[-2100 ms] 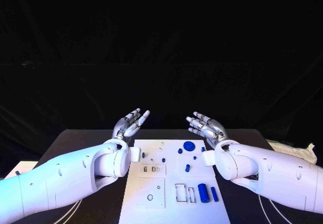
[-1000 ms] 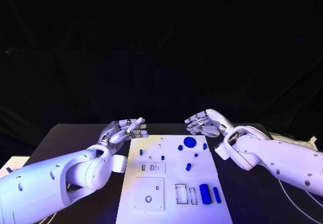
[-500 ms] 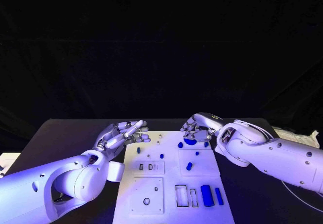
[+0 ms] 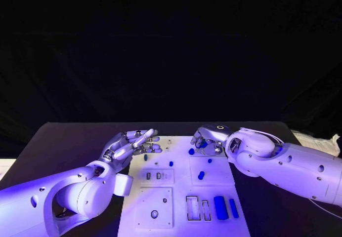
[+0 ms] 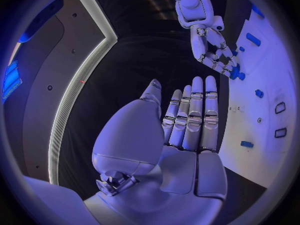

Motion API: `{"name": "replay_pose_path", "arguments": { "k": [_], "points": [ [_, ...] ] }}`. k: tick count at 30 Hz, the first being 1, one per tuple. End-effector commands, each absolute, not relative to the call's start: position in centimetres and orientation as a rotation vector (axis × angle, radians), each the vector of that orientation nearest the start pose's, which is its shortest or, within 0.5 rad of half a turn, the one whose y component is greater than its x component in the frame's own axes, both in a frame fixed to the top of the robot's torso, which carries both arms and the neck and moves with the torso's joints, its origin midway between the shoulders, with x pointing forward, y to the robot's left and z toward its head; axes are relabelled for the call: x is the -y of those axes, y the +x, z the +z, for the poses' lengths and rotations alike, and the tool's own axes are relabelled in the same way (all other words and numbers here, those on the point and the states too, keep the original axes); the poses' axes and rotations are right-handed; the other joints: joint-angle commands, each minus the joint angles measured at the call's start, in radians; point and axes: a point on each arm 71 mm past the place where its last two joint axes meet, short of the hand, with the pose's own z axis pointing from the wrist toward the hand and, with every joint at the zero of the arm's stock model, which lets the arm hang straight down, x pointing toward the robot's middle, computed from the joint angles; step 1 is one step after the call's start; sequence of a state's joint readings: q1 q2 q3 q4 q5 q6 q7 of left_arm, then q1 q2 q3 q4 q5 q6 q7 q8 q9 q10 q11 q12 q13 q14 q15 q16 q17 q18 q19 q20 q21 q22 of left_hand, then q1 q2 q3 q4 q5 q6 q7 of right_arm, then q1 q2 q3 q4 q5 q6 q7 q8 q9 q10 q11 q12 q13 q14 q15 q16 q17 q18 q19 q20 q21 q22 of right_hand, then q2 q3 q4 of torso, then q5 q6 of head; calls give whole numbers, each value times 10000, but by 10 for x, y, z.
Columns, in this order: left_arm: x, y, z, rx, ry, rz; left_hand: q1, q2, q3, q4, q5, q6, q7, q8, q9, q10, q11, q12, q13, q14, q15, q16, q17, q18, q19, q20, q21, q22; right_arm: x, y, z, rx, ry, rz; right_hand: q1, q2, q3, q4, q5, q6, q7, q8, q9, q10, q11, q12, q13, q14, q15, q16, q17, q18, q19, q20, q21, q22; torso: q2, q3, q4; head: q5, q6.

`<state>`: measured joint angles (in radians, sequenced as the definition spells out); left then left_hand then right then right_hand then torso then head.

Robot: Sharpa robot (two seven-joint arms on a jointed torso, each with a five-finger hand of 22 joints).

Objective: Assemble the parts on the task board

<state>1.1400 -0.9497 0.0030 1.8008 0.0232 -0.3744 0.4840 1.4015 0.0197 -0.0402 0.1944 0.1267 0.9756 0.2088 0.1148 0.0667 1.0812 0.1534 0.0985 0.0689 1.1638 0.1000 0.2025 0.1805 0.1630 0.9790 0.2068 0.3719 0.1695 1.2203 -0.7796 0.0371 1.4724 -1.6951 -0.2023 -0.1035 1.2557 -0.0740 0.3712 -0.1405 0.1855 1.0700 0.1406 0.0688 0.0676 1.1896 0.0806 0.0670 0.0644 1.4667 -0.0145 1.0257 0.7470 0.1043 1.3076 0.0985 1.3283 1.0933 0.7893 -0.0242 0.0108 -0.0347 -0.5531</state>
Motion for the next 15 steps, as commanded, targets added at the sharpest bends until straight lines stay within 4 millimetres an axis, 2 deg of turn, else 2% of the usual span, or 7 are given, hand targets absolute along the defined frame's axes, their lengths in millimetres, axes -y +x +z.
{"name": "replay_pose_path", "arguments": {
  "k": [1, 5, 15],
  "points": [
    [-183, 429, -159, -13713, -11097, -17409, 38, 5, -9, -56, 25, -6, 46, -36, -12, -30, 31, -50, -10, 13, 16, -25, 9, 192, 81, 21, 50, 4, 177, 505, -157, -16270, -4583, 4548, 1, -148, 5, 55, -59, -51, -8, -47, 9, -115, 2, -60, -16, 216, 90, 121, 124, -130, 77, 15, 67, 87, 81, -9, 32, -15, -10],
    [-183, 428, -159, -13723, -11098, -17414, 38, 5, -9, -56, 25, -6, 46, -36, -12, -30, 31, -50, -10, 13, 16, -25, 9, 192, 81, 21, 50, 4, 176, 506, -157, -16310, -4648, 4470, 10, -159, 16, 109, -91, -45, -5, -44, 10, -137, 9, -57, -15, 207, 97, 272, 264, -144, 98, 26, 146, 193, 121, -8, 56, -28, -8],
    [-184, 428, -158, -13747, -11109, -17392, 38, 5, -9, -56, 25, -6, 46, -36, -12, -30, 31, -50, -10, 13, 16, -25, 9, 192, 81, 21, 50, 4, 169, 506, -157, -16208, -4734, 4536, 45, -119, 69, 185, -100, -44, 10, -45, 10, -156, 20, -55, -15, 204, 109, 493, 492, -165, 135, 39, 250, 340, 182, -10, 64, -34, -1]
  ]
}}
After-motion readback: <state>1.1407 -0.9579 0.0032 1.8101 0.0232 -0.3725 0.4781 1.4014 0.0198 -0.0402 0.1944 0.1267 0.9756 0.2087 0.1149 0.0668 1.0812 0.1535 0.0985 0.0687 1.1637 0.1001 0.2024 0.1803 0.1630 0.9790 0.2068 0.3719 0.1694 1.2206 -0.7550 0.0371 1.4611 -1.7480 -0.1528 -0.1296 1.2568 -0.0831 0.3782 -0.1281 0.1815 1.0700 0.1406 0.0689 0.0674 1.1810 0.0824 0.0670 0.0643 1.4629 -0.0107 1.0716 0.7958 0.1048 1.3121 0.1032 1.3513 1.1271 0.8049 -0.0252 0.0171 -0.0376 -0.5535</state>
